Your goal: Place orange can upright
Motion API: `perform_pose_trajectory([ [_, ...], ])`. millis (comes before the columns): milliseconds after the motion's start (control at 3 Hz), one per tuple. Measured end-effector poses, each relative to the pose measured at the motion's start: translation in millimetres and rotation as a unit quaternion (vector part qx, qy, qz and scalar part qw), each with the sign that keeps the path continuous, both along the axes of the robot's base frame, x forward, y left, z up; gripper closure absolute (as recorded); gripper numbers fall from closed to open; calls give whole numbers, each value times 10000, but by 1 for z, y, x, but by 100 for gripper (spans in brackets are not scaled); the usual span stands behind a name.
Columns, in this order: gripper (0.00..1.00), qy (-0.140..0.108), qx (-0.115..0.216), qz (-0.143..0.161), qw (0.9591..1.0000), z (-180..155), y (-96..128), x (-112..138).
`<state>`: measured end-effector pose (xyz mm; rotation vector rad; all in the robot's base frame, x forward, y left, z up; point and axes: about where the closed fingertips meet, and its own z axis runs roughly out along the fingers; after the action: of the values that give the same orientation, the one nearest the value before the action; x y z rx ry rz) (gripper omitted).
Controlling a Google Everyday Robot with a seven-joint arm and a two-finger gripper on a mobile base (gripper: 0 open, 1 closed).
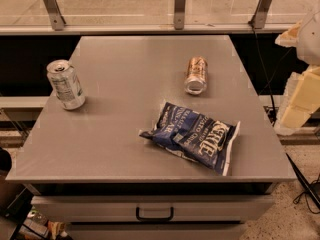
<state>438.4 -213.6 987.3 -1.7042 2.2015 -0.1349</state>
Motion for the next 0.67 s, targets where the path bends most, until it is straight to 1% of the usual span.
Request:
perform_pose_trajectory([
  [333, 0, -1, 0, 0, 10000, 0, 0, 0],
  [667, 0, -43, 183, -83, 9998, 5, 1, 3],
])
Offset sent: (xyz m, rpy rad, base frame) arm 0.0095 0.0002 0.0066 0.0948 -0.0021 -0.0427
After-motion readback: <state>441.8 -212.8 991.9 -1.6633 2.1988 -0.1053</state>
